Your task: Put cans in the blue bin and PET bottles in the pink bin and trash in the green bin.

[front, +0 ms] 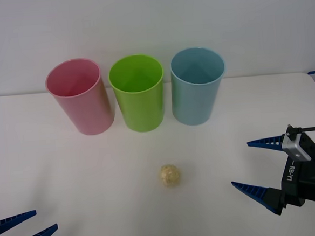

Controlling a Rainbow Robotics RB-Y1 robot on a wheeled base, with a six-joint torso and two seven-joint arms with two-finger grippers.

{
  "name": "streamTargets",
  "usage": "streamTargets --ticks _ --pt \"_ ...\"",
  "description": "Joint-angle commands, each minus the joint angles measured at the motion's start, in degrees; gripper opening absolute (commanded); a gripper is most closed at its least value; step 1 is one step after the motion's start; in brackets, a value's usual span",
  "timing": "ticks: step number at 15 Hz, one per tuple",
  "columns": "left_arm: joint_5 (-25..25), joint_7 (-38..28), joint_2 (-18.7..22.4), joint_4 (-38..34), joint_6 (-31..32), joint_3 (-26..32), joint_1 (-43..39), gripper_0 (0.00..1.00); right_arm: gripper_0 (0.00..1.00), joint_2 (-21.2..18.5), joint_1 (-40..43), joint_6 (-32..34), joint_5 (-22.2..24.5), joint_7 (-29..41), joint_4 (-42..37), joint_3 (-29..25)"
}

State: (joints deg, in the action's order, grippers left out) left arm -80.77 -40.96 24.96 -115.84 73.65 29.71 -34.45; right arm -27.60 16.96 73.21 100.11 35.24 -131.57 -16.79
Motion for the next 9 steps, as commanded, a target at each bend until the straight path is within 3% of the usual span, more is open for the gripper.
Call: streamTargets --ticks 1,4,6,9 --pt "0.0 0.0 0.0 0.0 0.0 0.0 0.0 1.00 1.00 0.0 0.0 0.0 0.0 0.0 0.0 0.0" --pt "0.0 0.0 0.0 0.0 0.0 0.0 0.0 1.00 1.00 0.0 0.0 0.0 0.0 0.0 0.0 0.0" --pt "-3.1 0.6 1.1 1.6 -0.3 2.5 -1.0 1.00 1.00 0.0 0.0 0.0 0.0 0.0 0.0 0.0" --pt "-2.0 0.7 3.4 1.1 -1.1 1.1 -1.8 1.00 1.00 0.0 0.0 0.0 0.0 0.0 0.0 0.0"
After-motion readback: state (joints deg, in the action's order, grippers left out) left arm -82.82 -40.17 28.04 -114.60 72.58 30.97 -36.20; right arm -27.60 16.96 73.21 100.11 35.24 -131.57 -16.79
